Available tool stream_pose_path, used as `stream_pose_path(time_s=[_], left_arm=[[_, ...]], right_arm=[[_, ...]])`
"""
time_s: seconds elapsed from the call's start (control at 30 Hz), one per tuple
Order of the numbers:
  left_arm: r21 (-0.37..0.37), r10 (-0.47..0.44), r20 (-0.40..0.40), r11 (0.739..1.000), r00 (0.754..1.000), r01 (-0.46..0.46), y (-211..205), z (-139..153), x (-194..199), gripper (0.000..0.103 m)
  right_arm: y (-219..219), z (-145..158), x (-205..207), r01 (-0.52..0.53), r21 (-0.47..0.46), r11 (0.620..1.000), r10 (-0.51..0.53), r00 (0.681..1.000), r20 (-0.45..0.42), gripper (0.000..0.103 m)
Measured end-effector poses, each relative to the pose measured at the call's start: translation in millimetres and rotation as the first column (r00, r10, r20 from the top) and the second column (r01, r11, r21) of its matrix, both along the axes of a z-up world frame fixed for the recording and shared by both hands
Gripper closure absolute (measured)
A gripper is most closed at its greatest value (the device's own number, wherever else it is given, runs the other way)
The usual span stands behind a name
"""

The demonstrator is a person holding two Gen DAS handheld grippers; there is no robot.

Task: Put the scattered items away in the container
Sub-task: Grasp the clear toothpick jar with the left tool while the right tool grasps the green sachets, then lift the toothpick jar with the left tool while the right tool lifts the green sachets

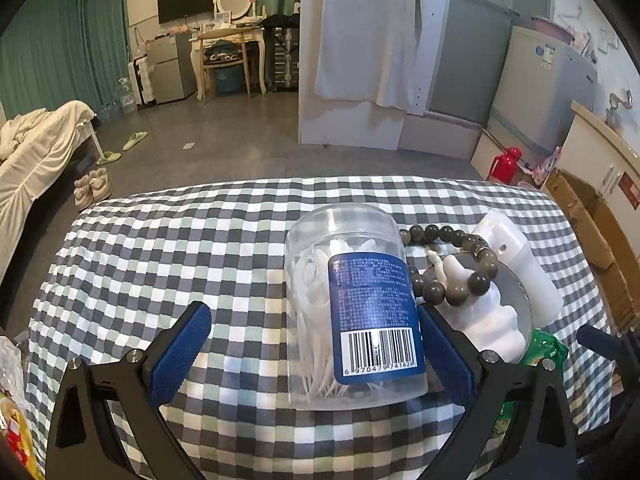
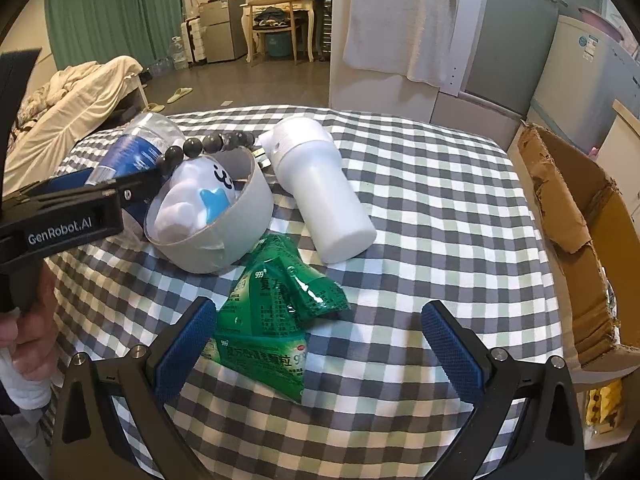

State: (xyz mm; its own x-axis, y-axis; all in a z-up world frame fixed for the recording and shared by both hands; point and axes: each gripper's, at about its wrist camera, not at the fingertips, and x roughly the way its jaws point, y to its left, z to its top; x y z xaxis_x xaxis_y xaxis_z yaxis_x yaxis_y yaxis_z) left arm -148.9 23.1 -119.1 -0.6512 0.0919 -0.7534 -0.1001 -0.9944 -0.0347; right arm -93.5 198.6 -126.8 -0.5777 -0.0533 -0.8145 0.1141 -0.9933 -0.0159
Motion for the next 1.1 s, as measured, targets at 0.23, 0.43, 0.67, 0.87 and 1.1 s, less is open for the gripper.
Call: stream_pose_path(time_s=[0.23, 0.43, 0.67, 0.87, 1.1], left_arm=[[-0.039, 0.018, -0.01, 0.999, 1.0, -0.019, -6.1, 3.0, 6.8, 0.04], [-0.021, 0.017, 0.055, 1.0, 0.998, -0.016, -8.6, -16.4, -5.7, 0.04], [-0.018, 0.034, 0.038, 0.999, 0.999, -0.034, -12.8, -13.0, -2.4, 0.041], [-0.007, 0.051, 0.007, 0.999, 0.999, -0.05, -27.1, 1.2, 7.3, 0.041], [-0.007, 0.054, -0.039, 0.998, 0.998, -0.054, -26.9, 22.4, 18.7, 0.041]], right_arm=[[-12.5, -2.5, 2.9, -0.028, 0.009, 1.0, 0.028, 1.0, -0.003, 0.017], [-24.4, -5.3, 5.0, -0.061, 0.02, 0.998, 0.061, 0.998, -0.008, 0.039], [-25.8, -2.1, 9.5, -0.067, -0.007, 0.998, 0.067, 0.998, -0.013, 0.059], [-17.5, 5.3, 12.8, -0.064, -0.05, 0.997, 0.063, 0.998, -0.017, 0.06], [-13.0, 20.6, 19.6, -0.063, -0.065, 0.996, 0.059, 0.997, -0.059, 0.06]])
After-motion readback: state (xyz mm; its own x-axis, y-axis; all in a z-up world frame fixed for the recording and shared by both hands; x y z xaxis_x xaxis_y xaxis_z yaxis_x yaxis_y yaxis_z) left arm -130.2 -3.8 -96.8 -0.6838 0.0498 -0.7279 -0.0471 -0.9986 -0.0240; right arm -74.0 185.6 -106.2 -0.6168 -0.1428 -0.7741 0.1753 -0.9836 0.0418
